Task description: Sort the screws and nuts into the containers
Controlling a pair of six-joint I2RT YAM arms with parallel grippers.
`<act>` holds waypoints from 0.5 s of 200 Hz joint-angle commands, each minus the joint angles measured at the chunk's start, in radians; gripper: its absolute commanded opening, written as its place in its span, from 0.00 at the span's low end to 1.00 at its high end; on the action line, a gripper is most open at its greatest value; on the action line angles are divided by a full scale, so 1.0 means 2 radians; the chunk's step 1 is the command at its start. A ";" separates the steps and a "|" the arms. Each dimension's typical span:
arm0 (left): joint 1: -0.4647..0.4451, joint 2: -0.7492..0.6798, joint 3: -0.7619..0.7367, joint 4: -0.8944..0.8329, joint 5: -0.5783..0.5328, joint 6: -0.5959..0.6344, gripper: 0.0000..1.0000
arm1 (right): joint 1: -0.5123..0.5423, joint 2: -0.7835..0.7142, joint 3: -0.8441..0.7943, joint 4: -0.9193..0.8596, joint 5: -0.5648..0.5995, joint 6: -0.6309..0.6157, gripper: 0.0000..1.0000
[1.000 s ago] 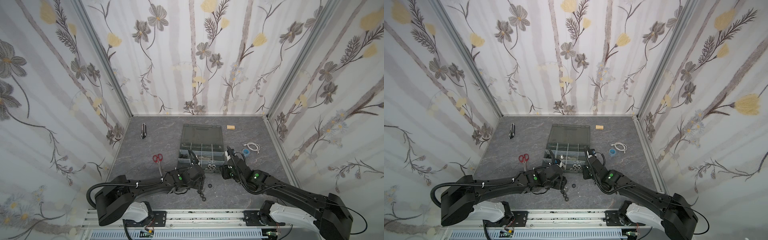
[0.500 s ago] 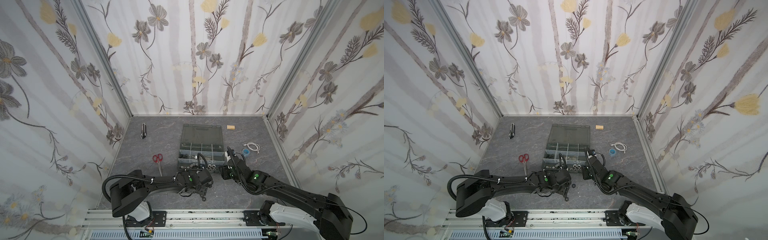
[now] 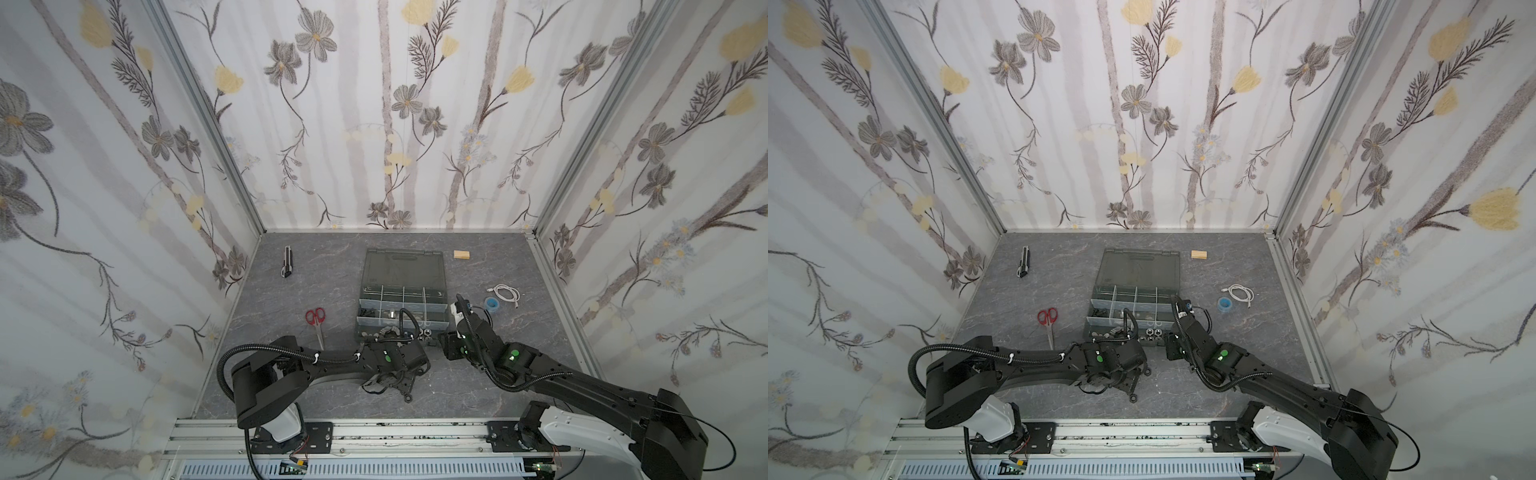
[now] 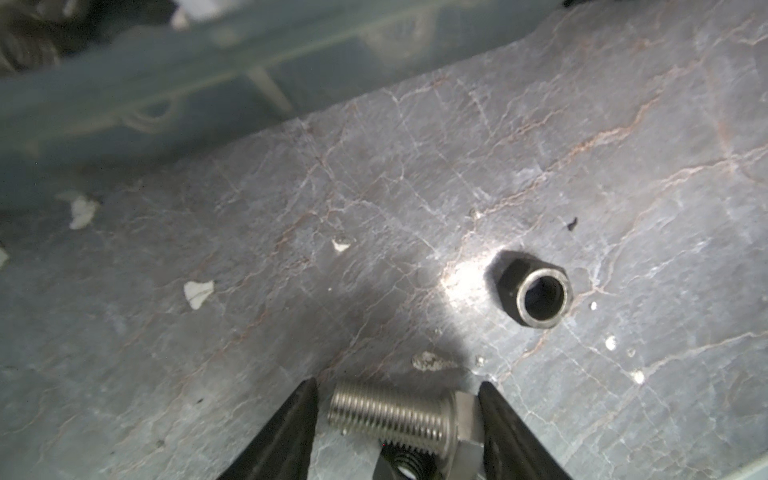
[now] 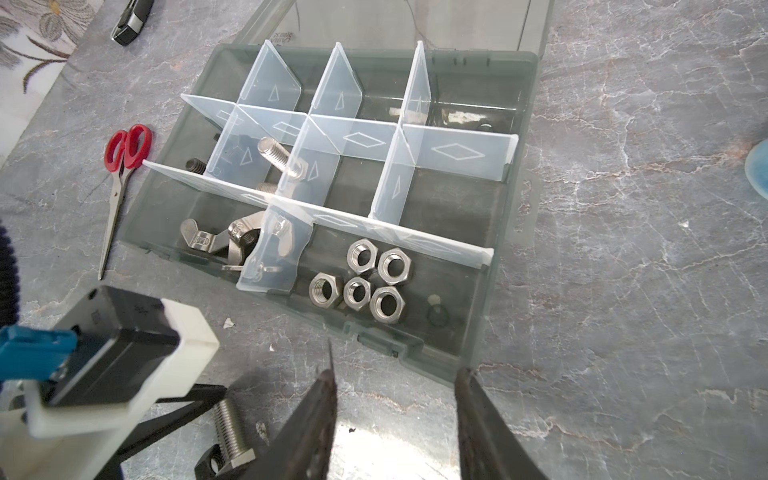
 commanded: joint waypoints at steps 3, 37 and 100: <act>-0.002 0.002 0.002 -0.007 -0.001 0.004 0.59 | 0.000 -0.002 -0.002 0.014 0.005 0.005 0.47; -0.001 0.006 0.000 -0.007 -0.002 0.004 0.49 | 0.000 -0.002 -0.003 0.014 0.004 0.006 0.47; 0.019 -0.013 0.028 -0.007 -0.017 0.004 0.48 | 0.000 -0.013 -0.006 0.007 0.010 0.008 0.47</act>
